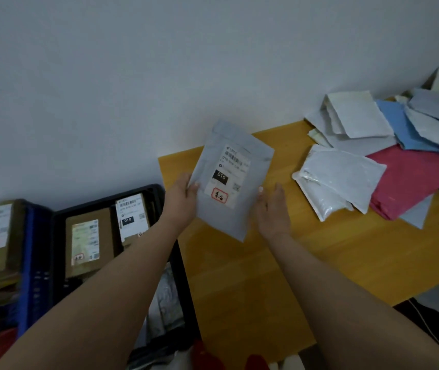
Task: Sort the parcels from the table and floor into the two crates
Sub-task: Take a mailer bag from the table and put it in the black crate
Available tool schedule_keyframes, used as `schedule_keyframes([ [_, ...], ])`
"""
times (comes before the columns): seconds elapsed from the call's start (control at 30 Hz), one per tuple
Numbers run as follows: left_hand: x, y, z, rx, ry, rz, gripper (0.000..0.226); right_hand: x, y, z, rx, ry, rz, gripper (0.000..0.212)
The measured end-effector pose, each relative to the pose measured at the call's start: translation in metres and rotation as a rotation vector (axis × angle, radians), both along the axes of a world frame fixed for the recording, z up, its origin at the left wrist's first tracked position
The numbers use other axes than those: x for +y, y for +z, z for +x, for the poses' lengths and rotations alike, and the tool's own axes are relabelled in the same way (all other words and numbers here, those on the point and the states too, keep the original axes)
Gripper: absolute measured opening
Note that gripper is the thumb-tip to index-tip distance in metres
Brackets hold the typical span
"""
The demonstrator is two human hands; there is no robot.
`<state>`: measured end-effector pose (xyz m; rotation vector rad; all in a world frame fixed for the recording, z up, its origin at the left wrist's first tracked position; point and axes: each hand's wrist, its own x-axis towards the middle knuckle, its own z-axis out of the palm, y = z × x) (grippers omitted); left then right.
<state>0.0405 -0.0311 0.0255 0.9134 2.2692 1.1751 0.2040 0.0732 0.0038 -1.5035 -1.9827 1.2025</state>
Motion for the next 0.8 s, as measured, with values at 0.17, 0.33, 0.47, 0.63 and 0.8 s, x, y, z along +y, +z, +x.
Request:
schedule_keyframes([
  [0.17, -0.01, -0.004, 0.005, -0.136, -0.006, 0.063, 0.015, -0.007, -0.005, -0.013, 0.195, -0.137, -0.151, 0.029],
  [0.33, -0.018, -0.006, 0.005, -0.17, 0.03, 0.078, 0.018, -0.003, -0.002, -0.019, 0.185, -0.172, -0.078, 0.028],
  [0.47, -0.026, -0.012, 0.006, -0.023, 0.006, 0.055, 0.014, -0.005, 0.0, -0.022, 0.198, -0.213, 0.012, 0.03],
  [0.63, -0.041, -0.021, 0.0, 0.045, 0.021, 0.023, 0.007, -0.015, -0.004, -0.031, 0.161, -0.169, 0.047, 0.029],
  [0.8, -0.092, -0.041, -0.017, 0.066, -0.003, -0.145, 0.013, -0.045, -0.021, -0.047, 0.094, 0.016, -0.017, 0.035],
])
